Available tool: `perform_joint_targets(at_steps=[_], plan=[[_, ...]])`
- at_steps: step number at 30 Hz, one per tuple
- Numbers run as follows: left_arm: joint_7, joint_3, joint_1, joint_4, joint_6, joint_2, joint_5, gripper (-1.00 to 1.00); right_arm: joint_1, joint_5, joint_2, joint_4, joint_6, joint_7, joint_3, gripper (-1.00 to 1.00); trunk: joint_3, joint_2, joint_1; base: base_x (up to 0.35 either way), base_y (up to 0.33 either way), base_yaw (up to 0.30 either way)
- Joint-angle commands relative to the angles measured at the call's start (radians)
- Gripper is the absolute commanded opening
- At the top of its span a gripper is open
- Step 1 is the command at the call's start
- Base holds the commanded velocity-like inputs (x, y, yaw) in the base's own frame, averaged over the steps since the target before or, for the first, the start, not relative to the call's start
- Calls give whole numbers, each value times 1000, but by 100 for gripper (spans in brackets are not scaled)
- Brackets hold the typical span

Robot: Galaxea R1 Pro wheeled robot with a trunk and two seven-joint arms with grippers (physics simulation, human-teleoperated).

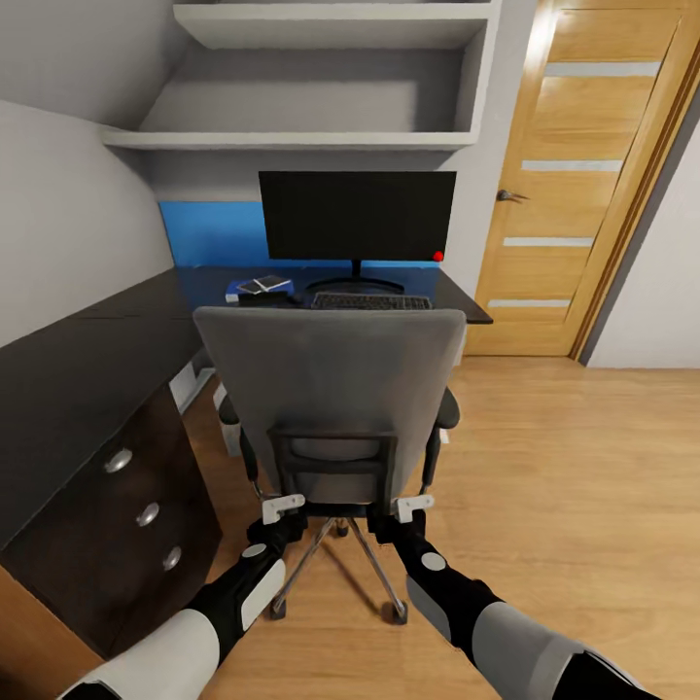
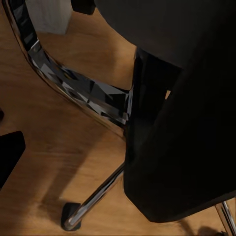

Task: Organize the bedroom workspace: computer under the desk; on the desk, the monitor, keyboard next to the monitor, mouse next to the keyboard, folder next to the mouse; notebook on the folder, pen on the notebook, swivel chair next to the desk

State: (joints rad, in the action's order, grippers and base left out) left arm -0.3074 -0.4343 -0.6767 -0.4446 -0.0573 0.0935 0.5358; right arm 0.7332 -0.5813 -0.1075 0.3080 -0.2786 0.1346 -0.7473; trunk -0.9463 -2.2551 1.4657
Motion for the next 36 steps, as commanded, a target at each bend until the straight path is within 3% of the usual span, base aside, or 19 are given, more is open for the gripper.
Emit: perform_joint_targets(at_steps=[1,36], plan=[[-13,0,-1,0,-6,-2,0,100,2,-11,2,-1,-7,14,8,100,-1,0,0,321,-96,0],[-12,0,-1,0,-6,-1,1,100,2,-11,2,-1,-7,14,8,100,-1,0,0,318,-97,0]])
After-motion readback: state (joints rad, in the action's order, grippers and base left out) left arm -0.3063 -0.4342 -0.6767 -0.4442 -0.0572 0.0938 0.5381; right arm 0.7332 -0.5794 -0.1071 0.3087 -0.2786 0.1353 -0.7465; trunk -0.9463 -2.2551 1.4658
